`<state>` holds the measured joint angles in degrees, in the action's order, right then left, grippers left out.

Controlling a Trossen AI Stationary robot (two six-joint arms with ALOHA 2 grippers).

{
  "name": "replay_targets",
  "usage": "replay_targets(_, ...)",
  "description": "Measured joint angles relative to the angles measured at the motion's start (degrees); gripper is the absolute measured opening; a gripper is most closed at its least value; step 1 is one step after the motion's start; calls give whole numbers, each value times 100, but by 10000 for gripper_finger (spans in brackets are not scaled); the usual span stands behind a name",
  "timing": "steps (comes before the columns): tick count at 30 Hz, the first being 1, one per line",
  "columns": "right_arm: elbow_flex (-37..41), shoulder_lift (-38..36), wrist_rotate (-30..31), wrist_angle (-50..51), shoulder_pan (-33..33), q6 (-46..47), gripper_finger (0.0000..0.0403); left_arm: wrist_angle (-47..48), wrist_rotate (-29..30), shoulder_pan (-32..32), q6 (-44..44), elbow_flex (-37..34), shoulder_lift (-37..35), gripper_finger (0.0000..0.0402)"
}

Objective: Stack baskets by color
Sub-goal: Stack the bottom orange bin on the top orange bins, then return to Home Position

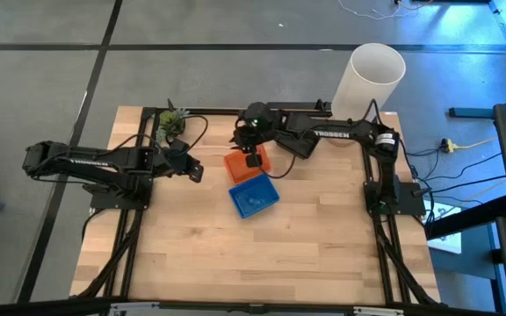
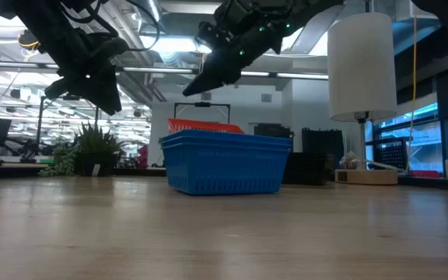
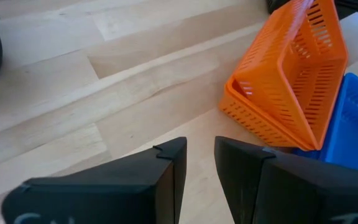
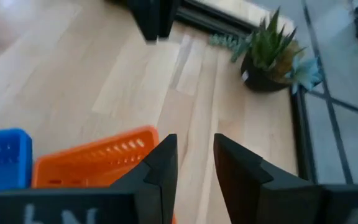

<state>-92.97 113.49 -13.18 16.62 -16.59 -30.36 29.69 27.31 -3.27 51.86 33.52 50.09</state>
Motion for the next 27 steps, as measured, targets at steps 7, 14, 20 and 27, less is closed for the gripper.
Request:
replay_targets(7, 7, 259, 574, 58, -25, 139, 100, 12, 0, 0, 4, 0, 0, 75)
replay_targets(14, 9, 667, 572, 85, -56, 161, 98, 15, 0, 0, 7, 0, 0, 75)
replay_targets(20, 13, 604, 1010, 112, -34, 152, 97, 28, 2, 0, 8, 0, 0, 75)
replay_targets(27, -373, -194, 1324, 1125, 100, 231, 63, 27, -230, 0, -249, 2, -162, 75)
